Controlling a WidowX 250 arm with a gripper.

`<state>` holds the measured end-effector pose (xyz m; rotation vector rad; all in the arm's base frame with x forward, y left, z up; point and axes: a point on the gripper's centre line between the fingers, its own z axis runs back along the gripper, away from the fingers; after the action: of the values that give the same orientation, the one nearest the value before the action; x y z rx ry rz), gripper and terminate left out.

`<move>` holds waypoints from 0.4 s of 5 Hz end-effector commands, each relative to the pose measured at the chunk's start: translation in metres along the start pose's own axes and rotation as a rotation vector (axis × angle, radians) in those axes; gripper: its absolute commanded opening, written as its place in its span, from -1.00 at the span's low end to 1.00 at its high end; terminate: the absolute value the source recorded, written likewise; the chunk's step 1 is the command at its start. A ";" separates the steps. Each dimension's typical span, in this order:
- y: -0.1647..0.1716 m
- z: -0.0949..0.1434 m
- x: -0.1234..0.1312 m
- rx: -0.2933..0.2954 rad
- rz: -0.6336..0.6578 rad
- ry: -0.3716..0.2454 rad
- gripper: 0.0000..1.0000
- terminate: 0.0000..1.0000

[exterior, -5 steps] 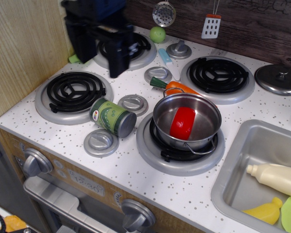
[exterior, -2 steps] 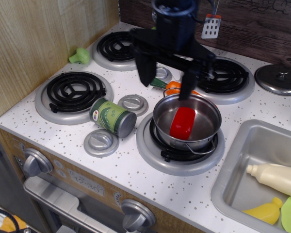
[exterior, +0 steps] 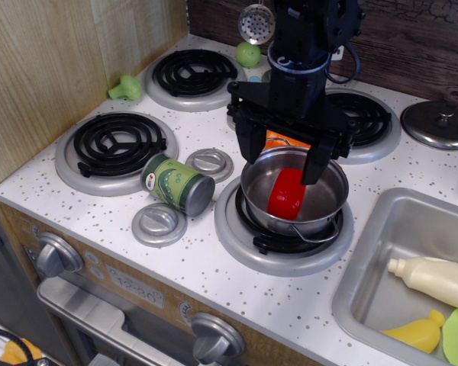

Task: Take sushi out of pan

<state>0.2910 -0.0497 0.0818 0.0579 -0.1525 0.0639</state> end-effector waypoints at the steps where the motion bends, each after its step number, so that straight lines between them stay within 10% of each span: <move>1: -0.007 -0.009 0.005 0.006 0.028 -0.040 1.00 -1.00; 2: -0.008 -0.021 0.006 -0.019 0.036 -0.048 1.00 -1.00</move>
<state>0.2989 -0.0577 0.0504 0.0435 -0.1747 0.0918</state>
